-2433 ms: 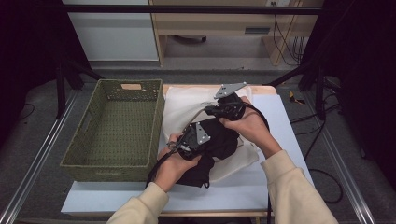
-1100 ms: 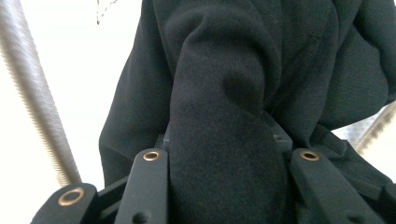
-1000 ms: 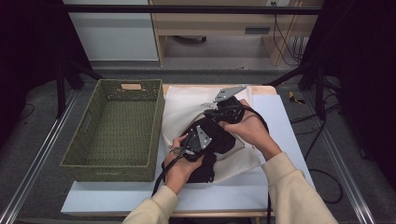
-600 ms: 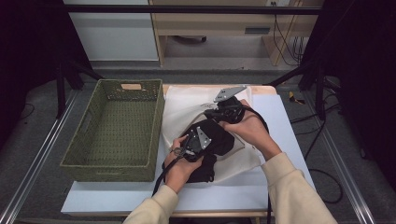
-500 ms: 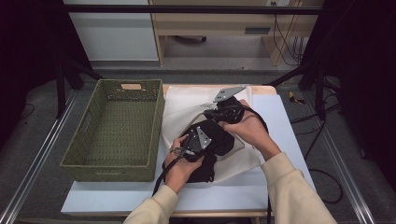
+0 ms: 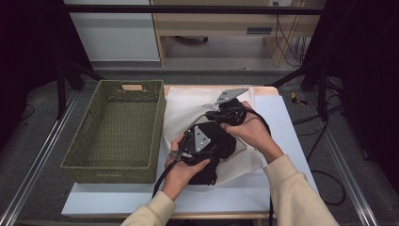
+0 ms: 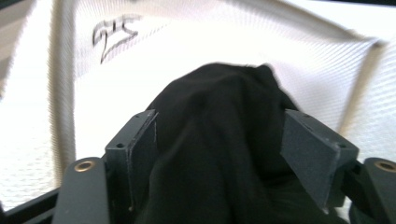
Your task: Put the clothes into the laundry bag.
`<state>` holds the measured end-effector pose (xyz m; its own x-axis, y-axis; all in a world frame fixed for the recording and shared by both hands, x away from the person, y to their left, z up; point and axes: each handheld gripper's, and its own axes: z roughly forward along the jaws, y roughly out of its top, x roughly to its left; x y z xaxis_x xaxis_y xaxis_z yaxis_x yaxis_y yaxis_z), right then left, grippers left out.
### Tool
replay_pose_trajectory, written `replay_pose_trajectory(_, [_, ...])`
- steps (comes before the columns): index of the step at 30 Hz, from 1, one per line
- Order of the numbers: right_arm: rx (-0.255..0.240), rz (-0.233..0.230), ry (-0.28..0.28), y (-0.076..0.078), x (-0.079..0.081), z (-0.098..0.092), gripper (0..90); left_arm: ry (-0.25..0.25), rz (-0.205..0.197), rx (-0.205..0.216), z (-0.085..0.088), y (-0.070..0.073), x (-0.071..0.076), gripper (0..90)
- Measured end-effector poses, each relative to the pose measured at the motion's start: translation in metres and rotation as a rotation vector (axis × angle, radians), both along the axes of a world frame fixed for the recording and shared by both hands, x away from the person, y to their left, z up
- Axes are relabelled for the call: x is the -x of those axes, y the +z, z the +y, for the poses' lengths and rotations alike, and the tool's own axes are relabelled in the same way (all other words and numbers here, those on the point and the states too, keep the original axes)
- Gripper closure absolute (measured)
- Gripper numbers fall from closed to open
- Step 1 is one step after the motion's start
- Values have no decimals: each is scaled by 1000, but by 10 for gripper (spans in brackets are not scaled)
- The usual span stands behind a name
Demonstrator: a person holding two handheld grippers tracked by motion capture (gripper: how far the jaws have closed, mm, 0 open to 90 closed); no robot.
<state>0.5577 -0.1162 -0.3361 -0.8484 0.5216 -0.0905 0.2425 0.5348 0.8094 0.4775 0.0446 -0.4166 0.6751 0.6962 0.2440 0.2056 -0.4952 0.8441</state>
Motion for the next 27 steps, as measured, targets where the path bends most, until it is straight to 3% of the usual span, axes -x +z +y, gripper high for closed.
replay_pose_trajectory(5, [-13,-3,-2,-1,3,0,873,-21,12,57,9,13,13,262])
replay_pose_trajectory(14, [-11,-27,-17,-6,11,1,873,-51,22,70,19,23,30,247])
replay_pose_trajectory(19, [-13,-55,-32,-9,18,0,873,-67,35,118,23,25,38,237])
replay_pose_trajectory(27, [-36,-76,-56,-14,27,-2,873,-67,44,107,26,29,45,229])
